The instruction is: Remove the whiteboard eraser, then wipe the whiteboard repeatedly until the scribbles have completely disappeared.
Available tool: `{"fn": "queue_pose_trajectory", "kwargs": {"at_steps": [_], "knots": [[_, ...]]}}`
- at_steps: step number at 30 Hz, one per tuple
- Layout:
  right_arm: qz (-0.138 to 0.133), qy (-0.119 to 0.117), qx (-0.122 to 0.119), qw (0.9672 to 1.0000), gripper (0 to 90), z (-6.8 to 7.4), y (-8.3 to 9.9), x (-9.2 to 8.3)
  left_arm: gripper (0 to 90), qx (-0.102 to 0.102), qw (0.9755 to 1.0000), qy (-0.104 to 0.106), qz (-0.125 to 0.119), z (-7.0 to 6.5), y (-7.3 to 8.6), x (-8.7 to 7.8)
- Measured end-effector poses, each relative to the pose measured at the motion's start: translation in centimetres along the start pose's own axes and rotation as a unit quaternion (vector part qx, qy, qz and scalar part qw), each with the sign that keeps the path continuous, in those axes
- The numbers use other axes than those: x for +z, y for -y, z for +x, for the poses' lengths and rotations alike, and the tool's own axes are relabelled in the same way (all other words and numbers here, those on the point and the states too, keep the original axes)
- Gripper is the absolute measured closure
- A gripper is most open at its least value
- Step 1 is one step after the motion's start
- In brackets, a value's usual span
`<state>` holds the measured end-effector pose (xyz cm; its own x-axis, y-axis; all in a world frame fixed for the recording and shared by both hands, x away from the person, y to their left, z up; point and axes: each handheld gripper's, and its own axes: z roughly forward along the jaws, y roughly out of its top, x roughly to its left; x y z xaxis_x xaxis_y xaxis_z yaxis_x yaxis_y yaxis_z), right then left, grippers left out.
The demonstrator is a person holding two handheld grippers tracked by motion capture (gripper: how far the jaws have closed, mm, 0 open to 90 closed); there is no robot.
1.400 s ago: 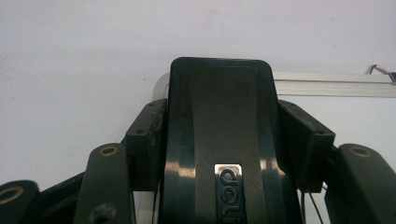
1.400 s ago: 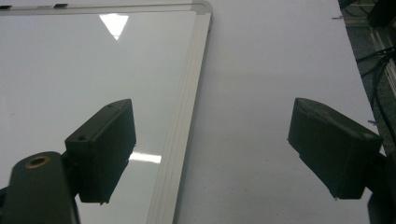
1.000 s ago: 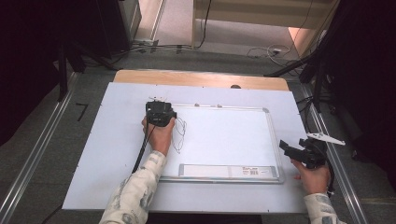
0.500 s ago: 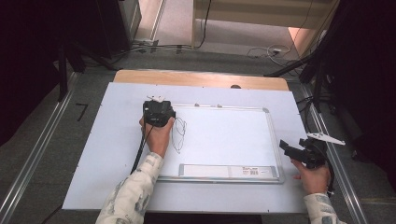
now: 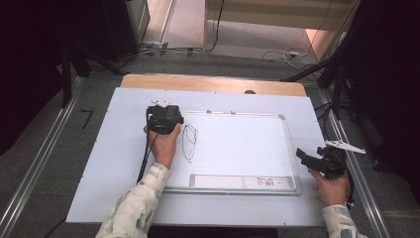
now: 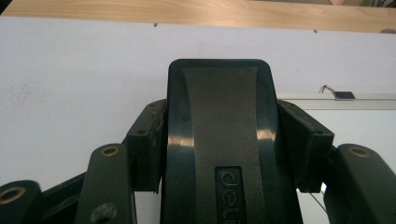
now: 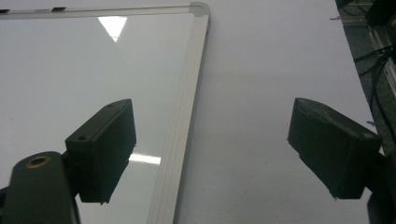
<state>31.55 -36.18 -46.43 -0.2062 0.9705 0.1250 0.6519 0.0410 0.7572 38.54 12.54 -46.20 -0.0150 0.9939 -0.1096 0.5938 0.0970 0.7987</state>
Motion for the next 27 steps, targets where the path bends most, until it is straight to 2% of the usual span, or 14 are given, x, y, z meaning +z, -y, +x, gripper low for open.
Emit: {"fn": "queue_pose_trajectory", "kwargs": {"at_steps": [10, 16, 22, 27], "knots": [[0.000, -0.001, 0.002, 1.0000, 13.8, 0.1, 0.0, -0.1, 41.0, 0.009, 0.9998, 0.017, -0.008, -0.2, 0.0, -1.8], [0.001, 0.000, 0.000, 1.0000, 13.8, 0.1, 0.0, -0.1, 41.0, 0.005, 0.9996, 0.026, -0.007, -0.2, 0.4, -2.2], [0.001, 0.001, 0.001, 1.0000, 13.8, 0.1, 0.0, 0.0, 41.0, 0.013, 0.9995, 0.029, -0.006, -0.4, 0.5, -2.6], [0.001, 0.002, 0.003, 1.0000, 13.8, 0.0, 0.0, -0.1, 40.9, 0.019, 0.9990, 0.039, -0.005, -0.8, 1.0, -3.0]]}}
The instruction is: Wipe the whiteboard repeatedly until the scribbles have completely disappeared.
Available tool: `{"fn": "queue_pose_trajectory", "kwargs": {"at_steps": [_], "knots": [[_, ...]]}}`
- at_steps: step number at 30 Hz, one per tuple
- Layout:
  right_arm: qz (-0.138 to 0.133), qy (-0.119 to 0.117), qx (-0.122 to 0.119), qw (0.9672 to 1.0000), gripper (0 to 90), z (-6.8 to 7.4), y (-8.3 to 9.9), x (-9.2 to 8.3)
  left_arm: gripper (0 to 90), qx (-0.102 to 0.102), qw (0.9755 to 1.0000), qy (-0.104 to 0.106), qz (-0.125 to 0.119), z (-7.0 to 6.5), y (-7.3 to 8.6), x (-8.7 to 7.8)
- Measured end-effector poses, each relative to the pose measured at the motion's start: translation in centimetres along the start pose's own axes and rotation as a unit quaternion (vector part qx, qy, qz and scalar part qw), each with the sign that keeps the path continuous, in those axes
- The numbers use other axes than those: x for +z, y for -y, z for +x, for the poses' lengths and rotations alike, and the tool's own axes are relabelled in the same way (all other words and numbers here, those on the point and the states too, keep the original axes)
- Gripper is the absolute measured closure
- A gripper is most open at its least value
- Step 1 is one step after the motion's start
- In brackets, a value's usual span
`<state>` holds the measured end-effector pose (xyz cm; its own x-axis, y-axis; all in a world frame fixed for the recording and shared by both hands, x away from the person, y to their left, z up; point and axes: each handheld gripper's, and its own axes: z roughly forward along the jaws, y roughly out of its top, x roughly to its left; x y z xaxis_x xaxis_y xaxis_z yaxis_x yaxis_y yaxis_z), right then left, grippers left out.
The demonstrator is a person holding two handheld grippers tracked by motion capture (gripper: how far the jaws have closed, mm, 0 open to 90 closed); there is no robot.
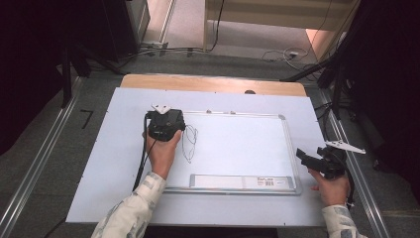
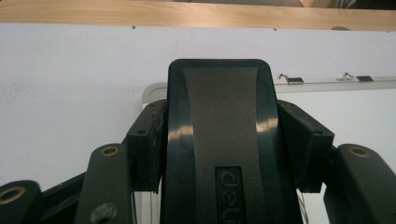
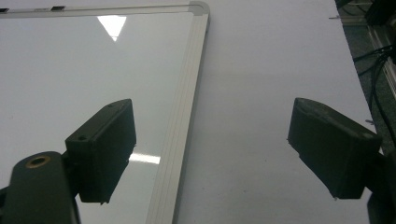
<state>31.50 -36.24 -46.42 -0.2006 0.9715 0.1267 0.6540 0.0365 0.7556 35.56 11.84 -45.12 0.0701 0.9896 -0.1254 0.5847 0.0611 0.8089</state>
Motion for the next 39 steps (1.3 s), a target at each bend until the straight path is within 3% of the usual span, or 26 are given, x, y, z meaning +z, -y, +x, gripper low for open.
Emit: {"fn": "queue_pose_trajectory", "kwargs": {"at_steps": [21, 32, 39], "knots": [[-0.002, 0.000, -0.005, 1.0000, 13.8, 0.1, -0.1, 0.0, 40.9, 0.037, 0.9987, 0.029, 0.018, -2.7, 3.0, 0.1], [-0.003, -0.001, -0.002, 1.0000, 13.8, 0.2, -0.1, -0.1, 41.0, 0.081, 0.9953, 0.041, 0.033, -4.6, 4.9, 0.0], [-0.003, -0.001, -0.002, 1.0000, 15.0, 0.2, -0.1, -0.1, 41.1, 0.090, 0.9937, 0.046, 0.048, -4.8, 5.9, 0.7]]}}
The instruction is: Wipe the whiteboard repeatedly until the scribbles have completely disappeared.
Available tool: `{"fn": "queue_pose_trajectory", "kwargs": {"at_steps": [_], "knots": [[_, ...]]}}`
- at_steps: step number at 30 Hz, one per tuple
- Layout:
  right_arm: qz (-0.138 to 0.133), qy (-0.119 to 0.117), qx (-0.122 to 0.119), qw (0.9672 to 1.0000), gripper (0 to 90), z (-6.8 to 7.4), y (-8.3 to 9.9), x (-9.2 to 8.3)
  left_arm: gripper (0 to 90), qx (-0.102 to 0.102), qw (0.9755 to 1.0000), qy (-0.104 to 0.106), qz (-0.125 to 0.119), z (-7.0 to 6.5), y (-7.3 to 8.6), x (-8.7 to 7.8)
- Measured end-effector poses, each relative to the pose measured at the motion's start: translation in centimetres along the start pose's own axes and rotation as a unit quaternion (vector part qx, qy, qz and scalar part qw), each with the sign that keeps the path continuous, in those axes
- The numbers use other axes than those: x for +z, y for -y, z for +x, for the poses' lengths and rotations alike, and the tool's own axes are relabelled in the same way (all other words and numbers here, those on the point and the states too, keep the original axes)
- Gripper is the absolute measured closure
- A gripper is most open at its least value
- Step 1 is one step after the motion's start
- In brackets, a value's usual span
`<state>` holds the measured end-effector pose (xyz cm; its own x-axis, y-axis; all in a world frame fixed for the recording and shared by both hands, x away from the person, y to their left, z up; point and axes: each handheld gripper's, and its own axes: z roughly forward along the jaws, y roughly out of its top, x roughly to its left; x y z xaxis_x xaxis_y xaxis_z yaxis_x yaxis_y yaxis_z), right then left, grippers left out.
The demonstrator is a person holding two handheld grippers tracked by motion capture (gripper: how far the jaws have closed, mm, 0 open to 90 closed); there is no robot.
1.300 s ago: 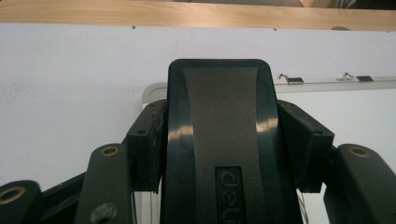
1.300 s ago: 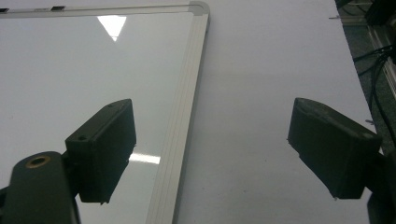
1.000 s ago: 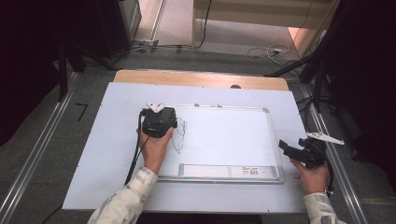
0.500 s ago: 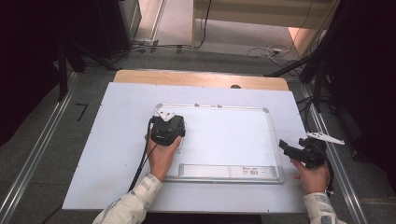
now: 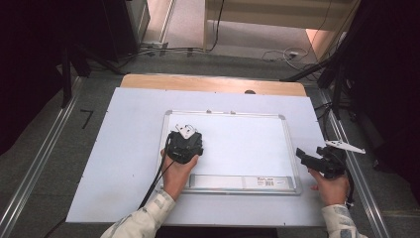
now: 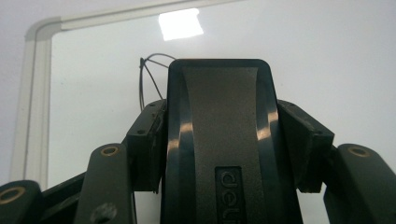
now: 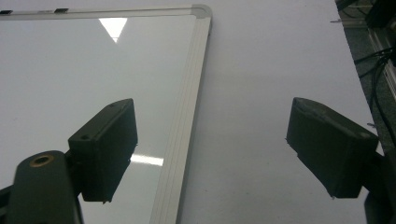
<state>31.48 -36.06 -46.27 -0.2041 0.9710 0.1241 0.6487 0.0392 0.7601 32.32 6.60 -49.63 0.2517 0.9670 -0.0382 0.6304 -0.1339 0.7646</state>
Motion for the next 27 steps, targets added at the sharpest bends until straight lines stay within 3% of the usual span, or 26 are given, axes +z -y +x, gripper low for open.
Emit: {"fn": "queue_pose_trajectory", "kwargs": {"at_steps": [10, 21, 27], "knots": [[0.000, 0.000, -0.003, 1.0000, 15.0, 0.1, 0.0, 0.1, 41.1, -0.003, 1.0000, -0.002, 0.003, 0.5, -0.8, 0.8], [0.002, -0.001, 0.000, 1.0000, 15.0, 0.0, 0.0, 0.1, 41.0, -0.017, 0.9997, -0.016, 0.006, 2.6, -2.4, 2.5], [0.001, -0.002, 0.001, 1.0000, 15.0, -0.1, 0.0, 0.1, 41.0, -0.004, 0.9999, -0.013, 0.007, 1.5, -1.9, 2.0]]}}
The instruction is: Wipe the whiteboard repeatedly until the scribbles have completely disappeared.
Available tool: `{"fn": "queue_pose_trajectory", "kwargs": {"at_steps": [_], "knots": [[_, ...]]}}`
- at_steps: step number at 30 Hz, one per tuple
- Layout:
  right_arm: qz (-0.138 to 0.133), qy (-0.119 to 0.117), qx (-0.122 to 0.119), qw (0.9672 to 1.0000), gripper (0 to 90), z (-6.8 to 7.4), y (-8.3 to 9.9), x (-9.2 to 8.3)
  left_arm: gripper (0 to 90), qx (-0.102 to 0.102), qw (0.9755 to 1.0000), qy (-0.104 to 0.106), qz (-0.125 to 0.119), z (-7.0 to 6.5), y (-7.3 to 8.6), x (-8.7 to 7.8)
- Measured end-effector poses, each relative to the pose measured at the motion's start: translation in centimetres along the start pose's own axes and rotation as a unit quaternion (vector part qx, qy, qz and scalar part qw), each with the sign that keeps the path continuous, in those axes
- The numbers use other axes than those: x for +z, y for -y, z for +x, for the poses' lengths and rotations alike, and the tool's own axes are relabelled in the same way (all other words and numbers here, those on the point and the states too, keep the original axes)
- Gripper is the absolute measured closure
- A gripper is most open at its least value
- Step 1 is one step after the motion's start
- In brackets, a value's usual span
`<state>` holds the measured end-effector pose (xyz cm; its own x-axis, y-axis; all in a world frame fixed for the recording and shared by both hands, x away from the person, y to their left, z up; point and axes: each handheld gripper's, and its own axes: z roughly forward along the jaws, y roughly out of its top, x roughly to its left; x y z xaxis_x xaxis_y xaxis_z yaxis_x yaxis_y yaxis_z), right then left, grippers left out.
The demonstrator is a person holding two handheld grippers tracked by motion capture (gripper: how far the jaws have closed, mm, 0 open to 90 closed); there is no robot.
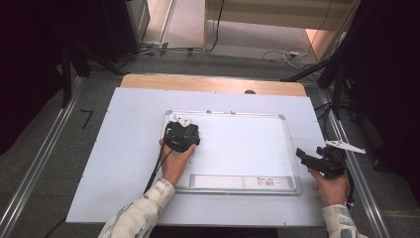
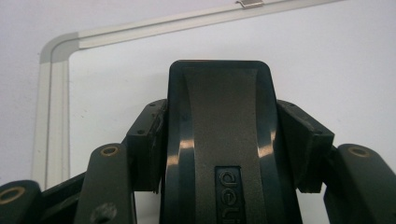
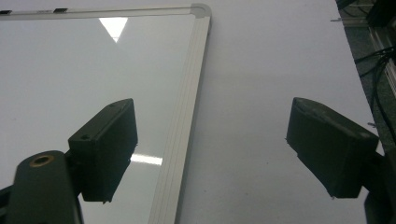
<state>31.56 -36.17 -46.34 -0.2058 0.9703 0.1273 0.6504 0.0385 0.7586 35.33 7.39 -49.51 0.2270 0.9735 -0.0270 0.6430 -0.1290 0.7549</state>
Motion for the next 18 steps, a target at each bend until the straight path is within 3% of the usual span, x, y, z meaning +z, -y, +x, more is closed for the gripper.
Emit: {"fn": "queue_pose_trajectory", "kwargs": {"at_steps": [11, 13, 18], "knots": [[0.001, 0.001, -0.004, 1.0000, 15.0, 0.3, -0.1, 0.1, 41.0, 0.021, 0.9996, 0.016, -0.001, -2.6, 0.8, -0.7], [0.001, 0.001, -0.003, 1.0000, 15.0, 0.3, -0.1, 0.1, 41.0, 0.018, 0.9996, 0.023, 0.000, -2.3, 0.6, -0.5], [-0.001, 0.001, -0.003, 1.0000, 15.0, 0.2, 0.0, 0.0, 41.0, 0.004, 0.9999, 0.010, -0.006, -0.3, -0.1, 0.3]]}}
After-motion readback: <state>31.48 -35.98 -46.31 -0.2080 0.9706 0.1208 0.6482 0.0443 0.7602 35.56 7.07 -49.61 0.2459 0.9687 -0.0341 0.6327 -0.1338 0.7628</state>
